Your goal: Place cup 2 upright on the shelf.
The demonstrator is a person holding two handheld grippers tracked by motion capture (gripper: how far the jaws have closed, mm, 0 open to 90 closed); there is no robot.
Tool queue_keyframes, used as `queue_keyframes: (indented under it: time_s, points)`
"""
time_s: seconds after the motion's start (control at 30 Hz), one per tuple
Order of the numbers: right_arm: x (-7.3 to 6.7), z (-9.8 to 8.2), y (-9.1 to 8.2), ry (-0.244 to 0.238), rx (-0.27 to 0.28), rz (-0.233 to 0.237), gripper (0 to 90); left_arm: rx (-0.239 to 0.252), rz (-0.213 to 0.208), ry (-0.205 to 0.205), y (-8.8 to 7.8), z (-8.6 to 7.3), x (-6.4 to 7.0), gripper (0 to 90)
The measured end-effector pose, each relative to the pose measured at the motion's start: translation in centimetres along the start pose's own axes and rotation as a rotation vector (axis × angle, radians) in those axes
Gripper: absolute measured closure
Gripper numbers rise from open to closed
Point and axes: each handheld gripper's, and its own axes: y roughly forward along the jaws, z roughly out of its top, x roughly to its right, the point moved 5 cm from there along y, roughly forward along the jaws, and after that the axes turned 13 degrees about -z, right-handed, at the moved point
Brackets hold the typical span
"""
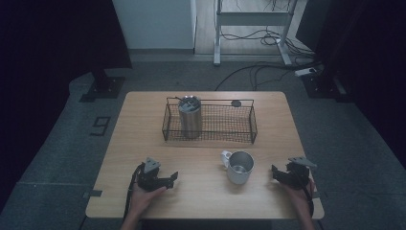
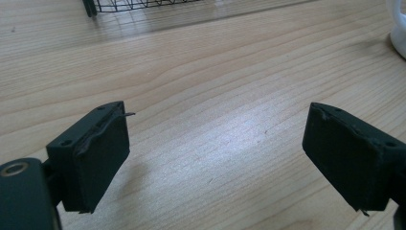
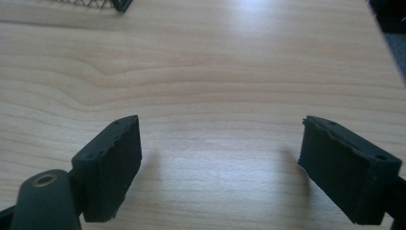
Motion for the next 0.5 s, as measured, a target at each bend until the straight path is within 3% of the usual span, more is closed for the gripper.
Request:
queue_keyframes:
  time_s: [0.1,0.5]
  points:
    - [0.3,-0.1,-0.2,0.007,0.010,0.014,15.1,0.007,-0.007,-0.009,0.0,0.0,0.0,9.1]
    - [-1.0,0.7,-1.8,-0.017,0.072,0.072,15.9,0.028,-0.026,-0.029,-0.3,0.2,0.1,9.2]
